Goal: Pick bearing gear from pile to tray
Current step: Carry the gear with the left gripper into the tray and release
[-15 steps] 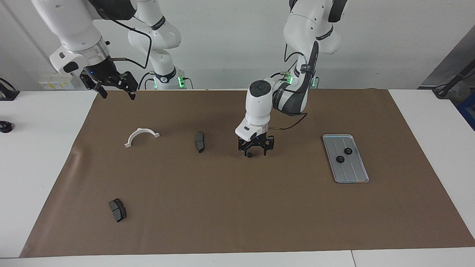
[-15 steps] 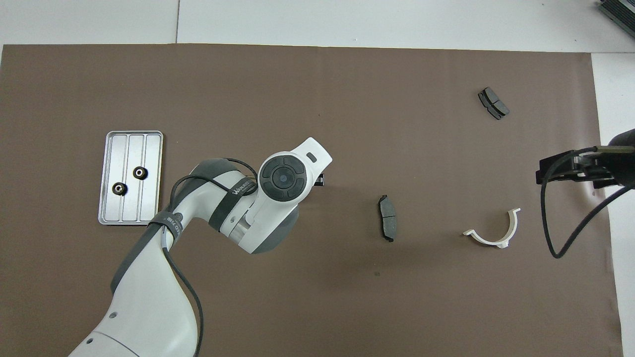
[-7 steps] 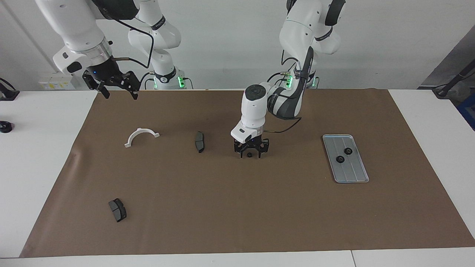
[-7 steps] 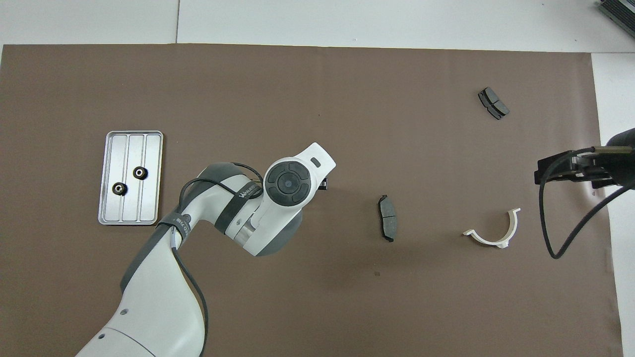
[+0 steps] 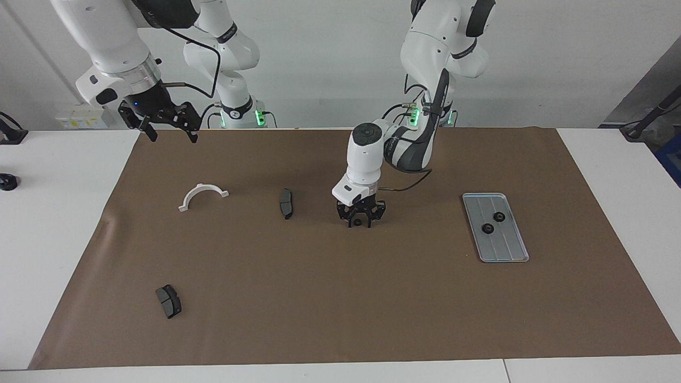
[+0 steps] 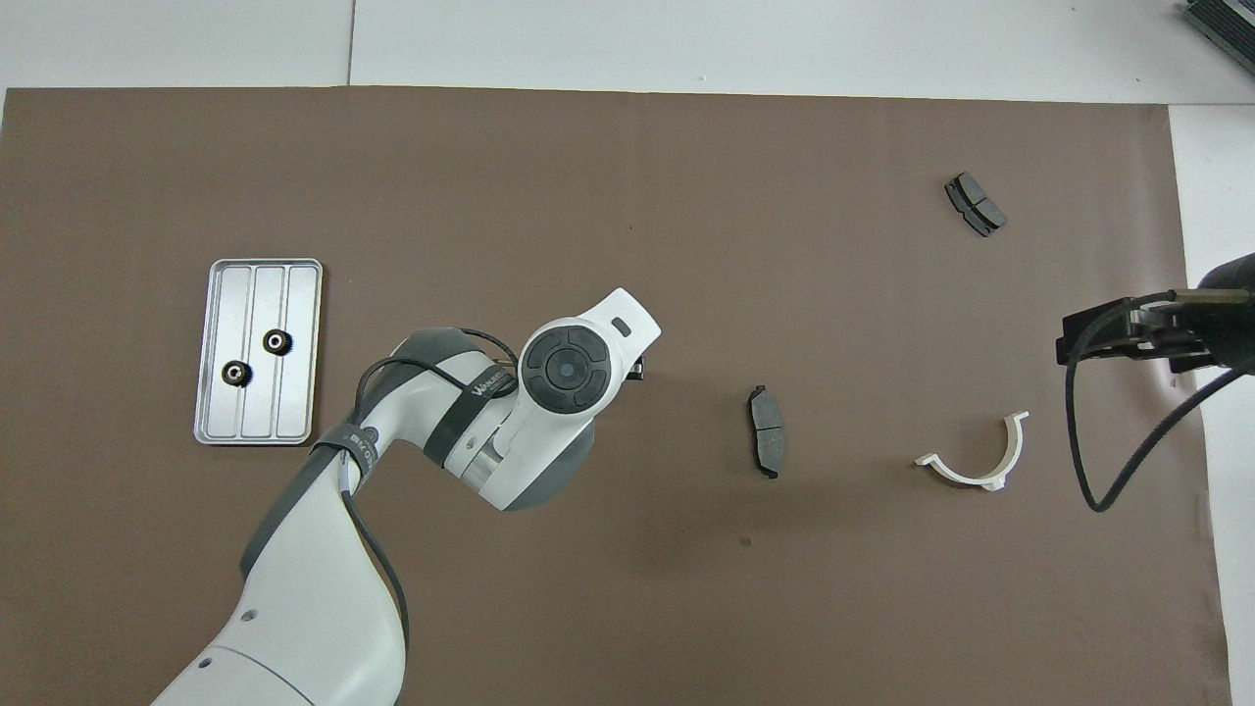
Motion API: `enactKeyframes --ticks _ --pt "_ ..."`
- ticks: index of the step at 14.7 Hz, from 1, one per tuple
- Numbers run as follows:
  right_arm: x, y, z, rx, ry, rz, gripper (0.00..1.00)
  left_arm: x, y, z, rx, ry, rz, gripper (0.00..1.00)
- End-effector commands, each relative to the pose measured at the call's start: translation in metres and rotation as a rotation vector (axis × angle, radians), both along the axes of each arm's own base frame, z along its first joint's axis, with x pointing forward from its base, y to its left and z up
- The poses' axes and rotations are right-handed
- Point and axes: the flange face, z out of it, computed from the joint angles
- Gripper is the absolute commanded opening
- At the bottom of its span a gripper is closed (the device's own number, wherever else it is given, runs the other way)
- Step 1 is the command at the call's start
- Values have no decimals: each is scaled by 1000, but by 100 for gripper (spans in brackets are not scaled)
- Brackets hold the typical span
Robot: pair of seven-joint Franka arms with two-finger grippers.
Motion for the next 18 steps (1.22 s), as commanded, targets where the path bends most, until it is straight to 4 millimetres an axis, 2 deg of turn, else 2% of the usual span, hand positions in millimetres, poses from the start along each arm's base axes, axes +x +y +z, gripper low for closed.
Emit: enactKeyframes --ticks 1,2,6,8,11,14,16,18 --pt "-5 -1 1 20 -8 -1 100 -1 2 3 -12 -9 33 6" --pt "-5 0 1 21 -8 1 100 -1 4 1 -10 -5 45 0" --pt "-5 -1 1 21 -8 -1 100 0 13 2 27 33 67 0" --pt "-5 0 1 21 -8 1 100 6 29 11 49 50 95 0" --pt "-5 -2 1 21 -8 -2 100 39 98 45 60 55 174 0" --pt "-5 -2 1 21 -8 -2 100 69 169 75 58 30 150 0" --pt "-5 -1 1 21 -8 -1 100 82 217 85 68 27 123 0" --pt "-5 -2 1 21 -8 -2 100 96 265 86 76 21 98 0"
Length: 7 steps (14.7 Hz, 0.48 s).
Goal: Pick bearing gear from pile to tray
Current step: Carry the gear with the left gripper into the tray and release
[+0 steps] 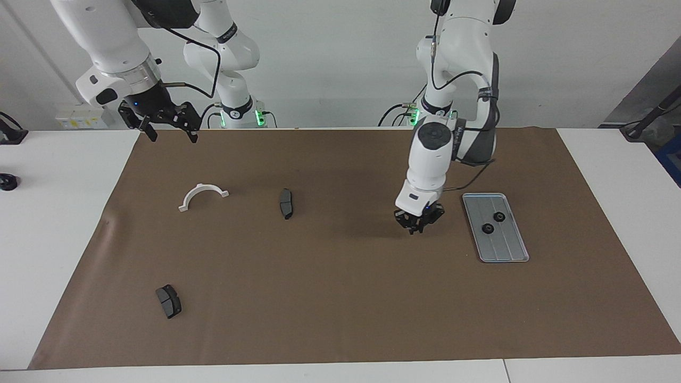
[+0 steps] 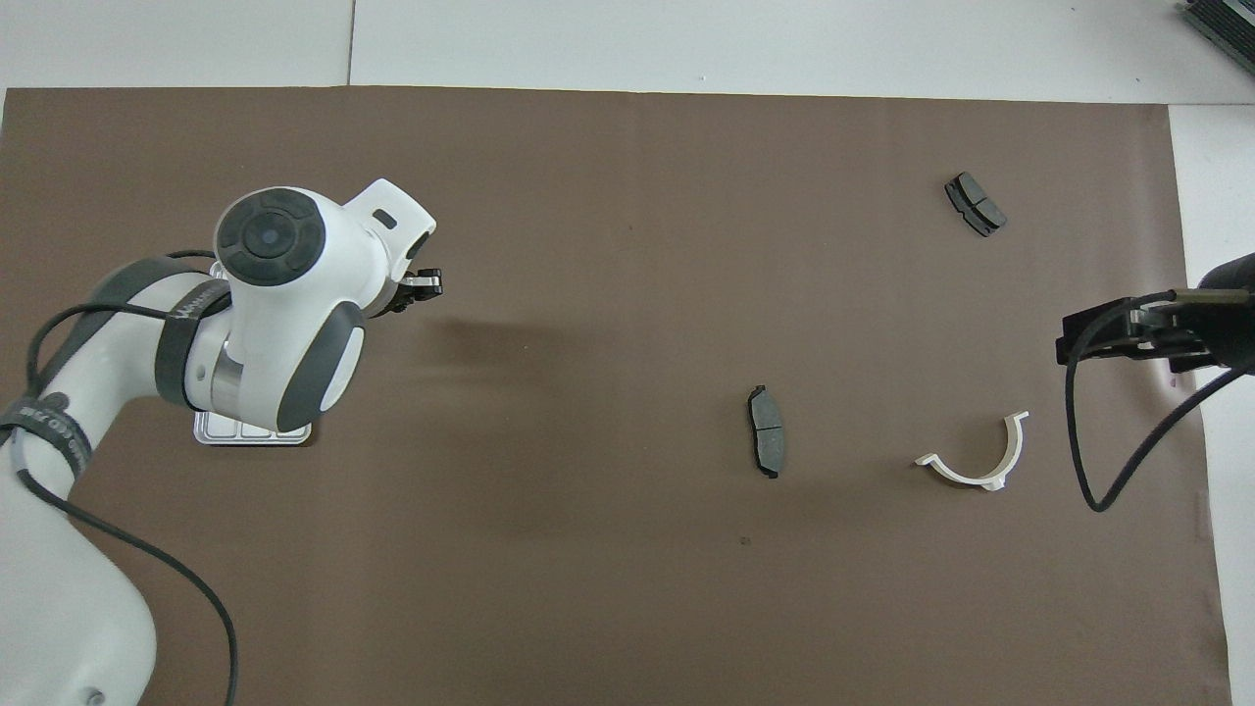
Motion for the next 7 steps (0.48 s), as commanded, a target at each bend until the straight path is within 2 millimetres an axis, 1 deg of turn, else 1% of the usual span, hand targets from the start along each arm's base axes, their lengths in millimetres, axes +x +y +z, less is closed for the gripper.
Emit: enactKeyframes --ticks 1,2,4,6,7 --pt "-5 -2 1 21 -8 -2 100 5 55 -1 0 -3 -48 0" --pt "-5 -1 1 21 -8 -1 100 9 74 -7 -27 -44 -28 0" --pt "-5 -1 1 21 -8 -1 100 5 109 -24 -41 -96 -5 0" --pt "-5 -2 1 21 -9 -2 100 6 124 -31 -35 -111 -31 0" --pt "-5 -1 1 21 -8 -1 100 8 135 -36 -32 -110 -28 0"
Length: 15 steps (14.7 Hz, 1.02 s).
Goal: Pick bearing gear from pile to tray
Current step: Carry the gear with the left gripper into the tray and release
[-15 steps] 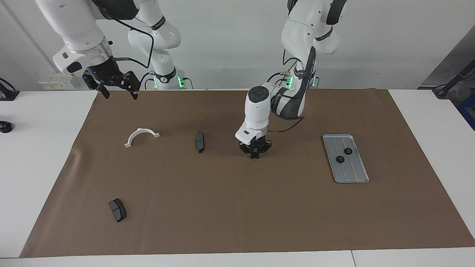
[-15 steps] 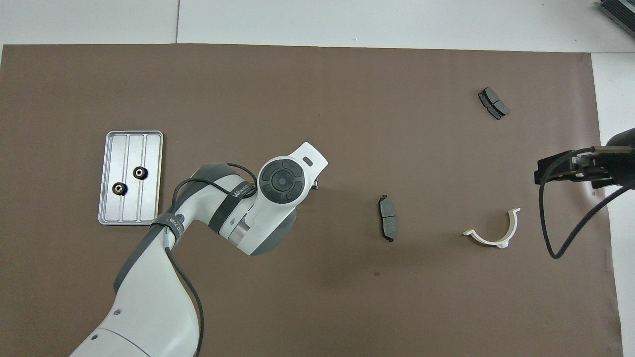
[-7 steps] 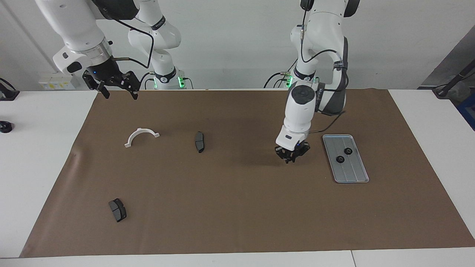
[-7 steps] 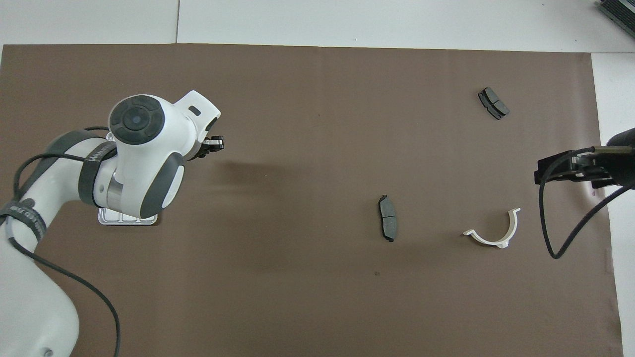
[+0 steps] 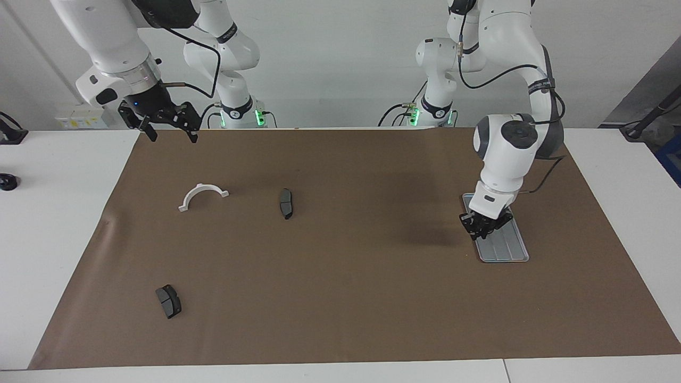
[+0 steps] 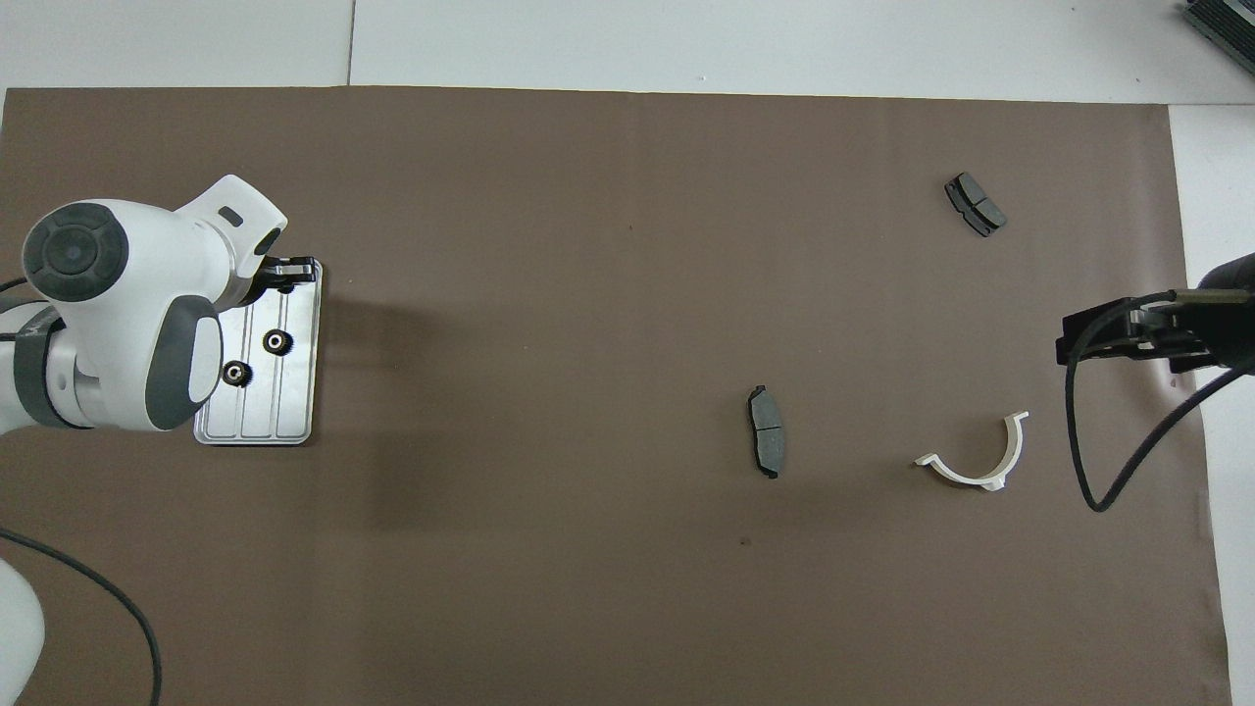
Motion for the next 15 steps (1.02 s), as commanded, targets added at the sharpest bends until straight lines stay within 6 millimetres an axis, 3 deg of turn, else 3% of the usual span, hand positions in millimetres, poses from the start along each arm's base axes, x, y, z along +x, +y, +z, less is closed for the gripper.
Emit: enactKeyframes --ticks 1,5,6,10,11,12,13,15 --pt "-5 -2 1 20 -8 -2 100 -2 13 -12 -5 -15 -37 0" --pt "-5 -2 1 21 -8 -2 100 1 17 -22 -16 -13 -71 1" --pt "-5 -1 1 20 -8 -1 100 2 25 -27 -13 -11 -72 1" --pt "-5 -1 1 21 -8 -1 100 4 30 -35 -11 -15 -77 15" --pt "-5 -1 1 21 -8 -1 100 4 29 -35 -8 -18 -88 32" --pt "-5 -2 1 21 -8 -2 100 4 29 -34 -8 -21 -89 61" --pt "-5 -2 1 21 -8 -2 100 4 29 -34 -7 -19 -92 98" --pt "-5 -1 1 21 -8 -1 100 6 28 -30 -2 -20 -113 100"
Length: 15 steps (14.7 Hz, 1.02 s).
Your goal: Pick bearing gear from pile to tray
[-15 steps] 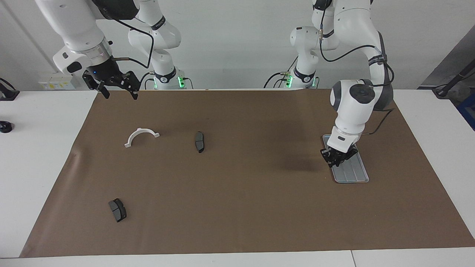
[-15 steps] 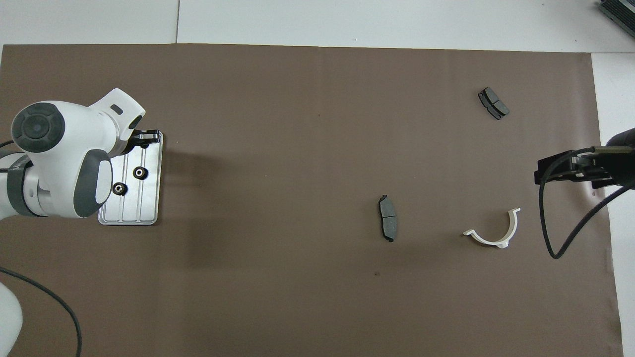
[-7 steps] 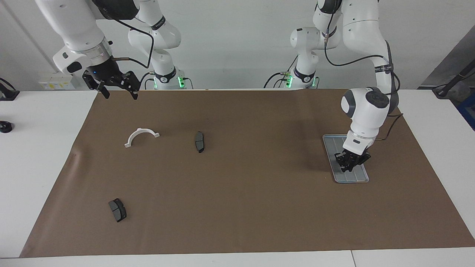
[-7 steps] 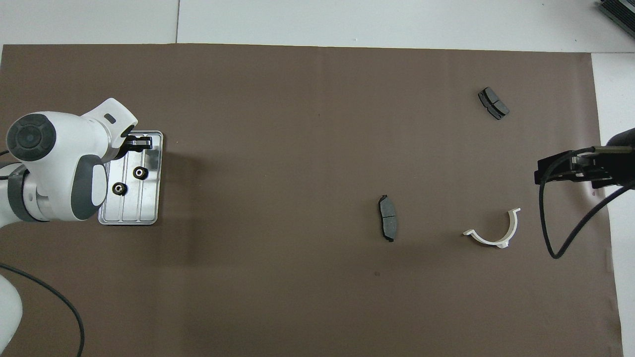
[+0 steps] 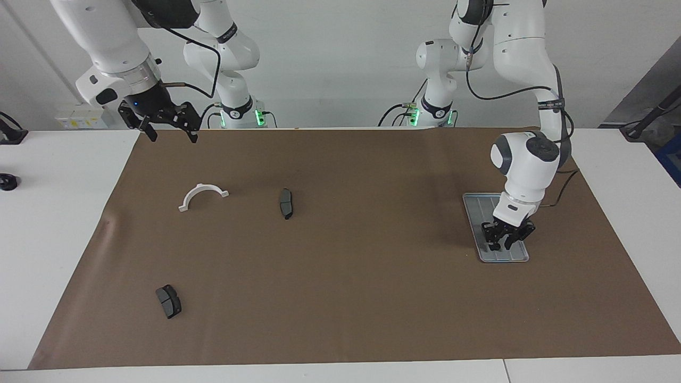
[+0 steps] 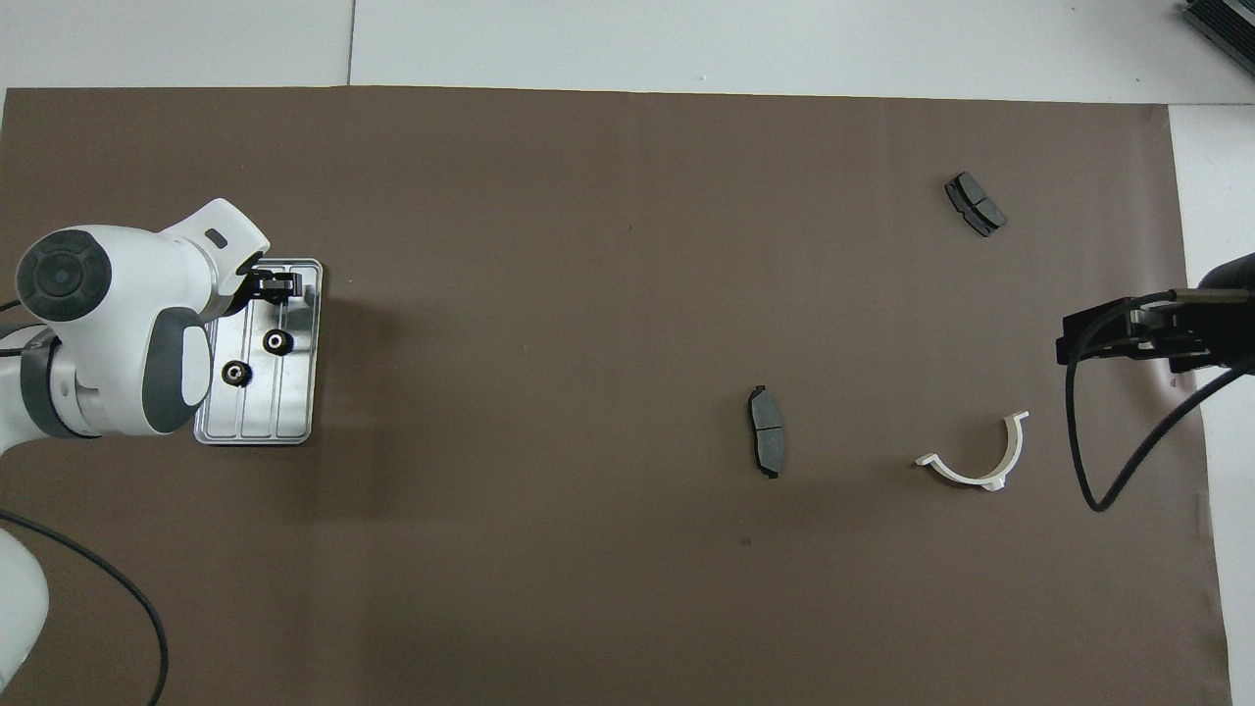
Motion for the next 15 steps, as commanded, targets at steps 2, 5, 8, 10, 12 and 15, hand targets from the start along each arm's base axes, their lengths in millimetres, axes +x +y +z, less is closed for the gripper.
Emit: enactKeyframes --ticks 2,5,8,10,12,15 --pt "-5 -1 1 20 -8 -1 100 0 0 18 -10 -24 -26 100" --pt "-5 -1 1 21 -8 -1 100 -4 2 50 -8 -33 -25 100" --pt "-5 -1 1 20 -8 -1 100 -5 -2 85 -7 -13 -29 100" --pt "-5 -1 1 21 -8 -1 100 -5 -5 104 -6 8 -35 100" --pt "-5 -2 1 21 -8 -2 100 -1 -10 128 -5 45 -38 100" --pt "-5 -1 1 21 -8 -1 100 1 -16 167 -3 109 -46 100"
